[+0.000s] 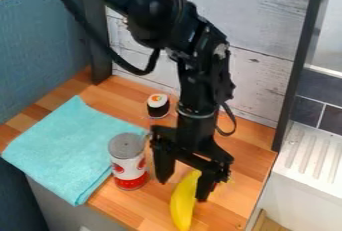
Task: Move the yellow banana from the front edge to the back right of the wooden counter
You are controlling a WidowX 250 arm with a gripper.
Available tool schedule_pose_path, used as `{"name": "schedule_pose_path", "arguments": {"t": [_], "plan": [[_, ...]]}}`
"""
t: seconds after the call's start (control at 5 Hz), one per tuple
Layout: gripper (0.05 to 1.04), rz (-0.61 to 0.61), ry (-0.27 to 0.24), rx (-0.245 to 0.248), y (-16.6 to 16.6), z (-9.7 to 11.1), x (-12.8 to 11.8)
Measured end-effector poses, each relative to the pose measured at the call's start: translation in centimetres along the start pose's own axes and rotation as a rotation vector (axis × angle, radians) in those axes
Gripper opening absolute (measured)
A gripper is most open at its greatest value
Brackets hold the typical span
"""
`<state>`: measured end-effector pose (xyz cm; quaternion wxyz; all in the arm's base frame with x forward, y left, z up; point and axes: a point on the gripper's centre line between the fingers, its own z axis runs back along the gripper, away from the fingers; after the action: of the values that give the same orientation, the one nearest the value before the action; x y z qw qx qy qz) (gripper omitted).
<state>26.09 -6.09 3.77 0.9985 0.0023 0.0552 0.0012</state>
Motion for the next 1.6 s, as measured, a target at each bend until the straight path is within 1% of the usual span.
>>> {"name": "schedule_pose_path", "arguments": {"t": [0.2,0.4,0.6,0.8,1.0,1.2,1.4,1.6], "plan": [[0.996,0.002,0.012,-0.012,-0.3,-0.9,0.5],[0.959,0.005,0.042,-0.007,-0.4,-1.9,0.8],[0.685,0.012,0.059,-0.004,-0.4,-2.0,0.6],[0.601,-0.002,0.059,-0.004,-0.4,-1.8,0.5],[0.601,0.004,0.006,-0.007,-0.3,0.2,1.0],[0.601,0.037,-0.048,0.002,0.6,2.4,2.7],[0.601,0.055,-0.109,0.022,1.2,4.4,4.6],[0.601,0.069,-0.095,0.043,2.1,4.0,7.6]]}}
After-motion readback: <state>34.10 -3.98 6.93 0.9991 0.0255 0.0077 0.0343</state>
